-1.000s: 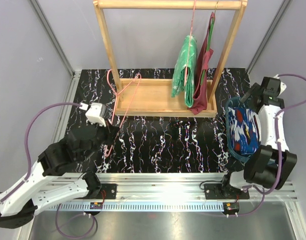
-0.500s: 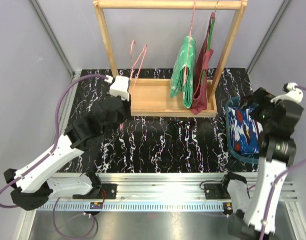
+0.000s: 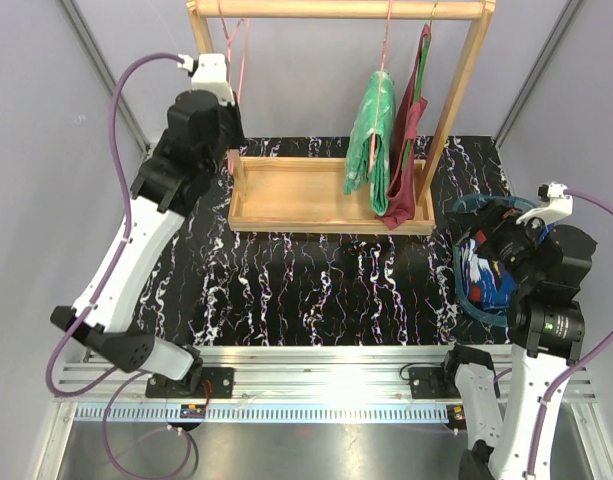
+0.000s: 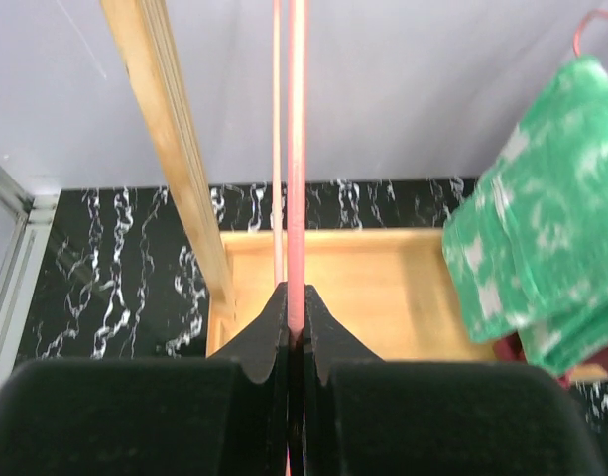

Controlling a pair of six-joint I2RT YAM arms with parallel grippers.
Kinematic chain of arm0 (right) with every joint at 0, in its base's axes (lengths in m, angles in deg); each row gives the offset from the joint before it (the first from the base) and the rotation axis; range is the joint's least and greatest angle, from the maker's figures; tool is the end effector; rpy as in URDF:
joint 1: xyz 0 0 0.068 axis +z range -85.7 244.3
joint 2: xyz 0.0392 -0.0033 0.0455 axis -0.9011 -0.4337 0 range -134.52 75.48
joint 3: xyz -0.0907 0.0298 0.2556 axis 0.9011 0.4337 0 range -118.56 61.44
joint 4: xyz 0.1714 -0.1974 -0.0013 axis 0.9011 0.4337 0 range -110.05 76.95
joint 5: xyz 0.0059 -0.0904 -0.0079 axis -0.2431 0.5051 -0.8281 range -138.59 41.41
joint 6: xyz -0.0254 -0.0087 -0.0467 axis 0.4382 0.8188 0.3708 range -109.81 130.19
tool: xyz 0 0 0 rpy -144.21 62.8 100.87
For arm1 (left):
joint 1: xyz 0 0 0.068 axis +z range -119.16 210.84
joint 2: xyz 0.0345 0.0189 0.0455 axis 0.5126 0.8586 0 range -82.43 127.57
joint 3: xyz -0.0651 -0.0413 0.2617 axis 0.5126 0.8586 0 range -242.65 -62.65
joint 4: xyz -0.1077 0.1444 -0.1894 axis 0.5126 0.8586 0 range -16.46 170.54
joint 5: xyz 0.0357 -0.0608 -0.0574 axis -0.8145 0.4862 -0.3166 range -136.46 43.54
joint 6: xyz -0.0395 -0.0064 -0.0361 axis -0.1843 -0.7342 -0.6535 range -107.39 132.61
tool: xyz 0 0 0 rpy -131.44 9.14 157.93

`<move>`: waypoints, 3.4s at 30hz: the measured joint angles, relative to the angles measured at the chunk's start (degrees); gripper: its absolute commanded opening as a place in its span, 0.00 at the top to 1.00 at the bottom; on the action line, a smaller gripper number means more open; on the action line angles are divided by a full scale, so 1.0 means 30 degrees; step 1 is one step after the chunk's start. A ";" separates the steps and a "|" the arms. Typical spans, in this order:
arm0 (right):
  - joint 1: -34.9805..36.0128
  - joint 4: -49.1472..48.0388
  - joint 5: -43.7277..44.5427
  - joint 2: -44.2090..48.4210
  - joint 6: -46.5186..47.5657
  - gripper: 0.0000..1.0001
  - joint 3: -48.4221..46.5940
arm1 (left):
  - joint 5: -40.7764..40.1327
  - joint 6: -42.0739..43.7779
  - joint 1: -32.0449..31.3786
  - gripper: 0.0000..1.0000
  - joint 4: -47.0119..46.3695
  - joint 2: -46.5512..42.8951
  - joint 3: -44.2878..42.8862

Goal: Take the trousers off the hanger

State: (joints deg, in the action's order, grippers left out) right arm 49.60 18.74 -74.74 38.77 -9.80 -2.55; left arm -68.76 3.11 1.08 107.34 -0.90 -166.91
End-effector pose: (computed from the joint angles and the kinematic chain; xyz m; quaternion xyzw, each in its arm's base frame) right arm 0.1030 -0.0108 0.4158 0.0883 0.7628 0.2034 0.6075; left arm 0.2574 -0.1316 0.5040 0.0122 0.7673 -0.0689 0.6375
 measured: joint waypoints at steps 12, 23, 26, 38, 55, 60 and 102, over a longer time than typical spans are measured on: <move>0.1246 -0.0022 -0.0328 0.1661 -0.1035 0.01 -0.0240 | 0.3031 -0.0845 0.2047 1.00 0.1625 0.4371 -0.3410; 0.2055 0.0765 0.0211 0.1588 -0.0692 0.01 -0.1122 | 0.4335 -0.1552 0.2419 0.15 0.1756 0.3963 -0.2463; 0.2237 0.1144 0.0707 0.1552 -0.0641 0.01 -0.1552 | 0.4561 -0.2040 0.2361 0.01 0.1588 0.2441 -0.0838; 0.2295 0.1443 0.1319 0.2630 -0.1887 0.01 -0.1785 | 0.2820 -0.2280 -0.4524 0.01 -0.0168 -0.1872 -0.0969; 0.2667 0.2091 0.0189 0.3483 -0.3257 0.01 -0.0495 | 0.0255 -0.0663 -0.7359 0.37 0.1450 1.0149 -1.0659; 0.3075 0.2171 0.0168 0.3716 -0.3242 0.01 -0.0423 | 0.0066 -0.0911 -0.6798 0.63 0.1311 1.1606 -1.1533; 1.1978 0.3614 0.4218 -0.5566 0.3242 0.01 -1.0054 | -0.1137 -0.1916 -0.5384 1.00 -0.1166 0.7300 -0.7278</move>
State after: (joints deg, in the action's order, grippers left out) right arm 85.53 29.58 -62.08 22.08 -0.07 -32.71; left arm -72.17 -2.64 -15.07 103.84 21.01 -188.75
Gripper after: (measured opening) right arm 0.993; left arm 0.027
